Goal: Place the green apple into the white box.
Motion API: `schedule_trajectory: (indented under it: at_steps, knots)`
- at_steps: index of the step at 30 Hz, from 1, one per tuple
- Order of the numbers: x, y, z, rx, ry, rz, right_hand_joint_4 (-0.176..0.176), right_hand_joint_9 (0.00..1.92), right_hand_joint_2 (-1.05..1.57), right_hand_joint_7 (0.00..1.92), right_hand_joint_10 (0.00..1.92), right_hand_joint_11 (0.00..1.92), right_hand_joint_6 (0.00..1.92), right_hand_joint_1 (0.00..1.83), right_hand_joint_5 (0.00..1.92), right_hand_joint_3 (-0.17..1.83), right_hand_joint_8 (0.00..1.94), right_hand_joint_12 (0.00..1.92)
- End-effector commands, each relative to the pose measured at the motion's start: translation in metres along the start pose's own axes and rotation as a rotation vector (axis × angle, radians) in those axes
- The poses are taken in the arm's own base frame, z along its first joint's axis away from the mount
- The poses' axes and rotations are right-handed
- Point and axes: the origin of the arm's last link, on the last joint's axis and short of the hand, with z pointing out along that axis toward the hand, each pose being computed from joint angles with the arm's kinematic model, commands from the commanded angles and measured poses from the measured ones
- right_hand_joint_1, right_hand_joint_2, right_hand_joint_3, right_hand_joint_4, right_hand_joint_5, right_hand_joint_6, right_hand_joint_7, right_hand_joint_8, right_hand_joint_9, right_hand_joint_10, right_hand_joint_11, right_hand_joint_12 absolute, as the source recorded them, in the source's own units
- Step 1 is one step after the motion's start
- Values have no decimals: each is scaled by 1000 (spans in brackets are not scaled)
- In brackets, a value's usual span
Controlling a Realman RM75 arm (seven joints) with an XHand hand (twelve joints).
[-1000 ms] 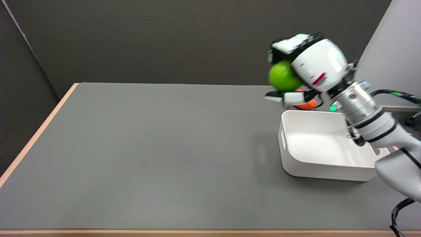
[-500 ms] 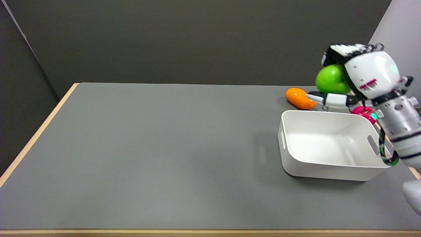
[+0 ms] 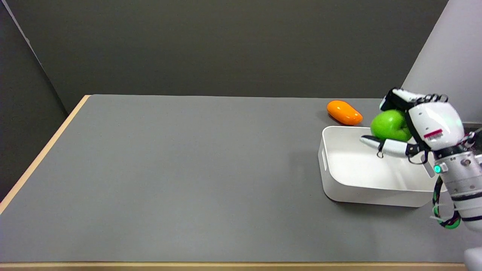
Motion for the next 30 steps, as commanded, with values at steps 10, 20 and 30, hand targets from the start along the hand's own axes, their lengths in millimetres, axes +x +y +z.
schedule_trajectory:
  at_steps: [10,20,30]
  knots:
    - [-64,31,11,-76,-115,127,-176,913,1047,735,1787,752,1499,1186,690,466,1530,1913]
    - [-64,31,-20,-118,-53,211,-176,889,1065,732,1754,692,1492,1186,684,430,1521,1921]
    - [-56,23,-40,-116,23,416,81,1,531,18,197,-1,487,453,129,916,225,684]
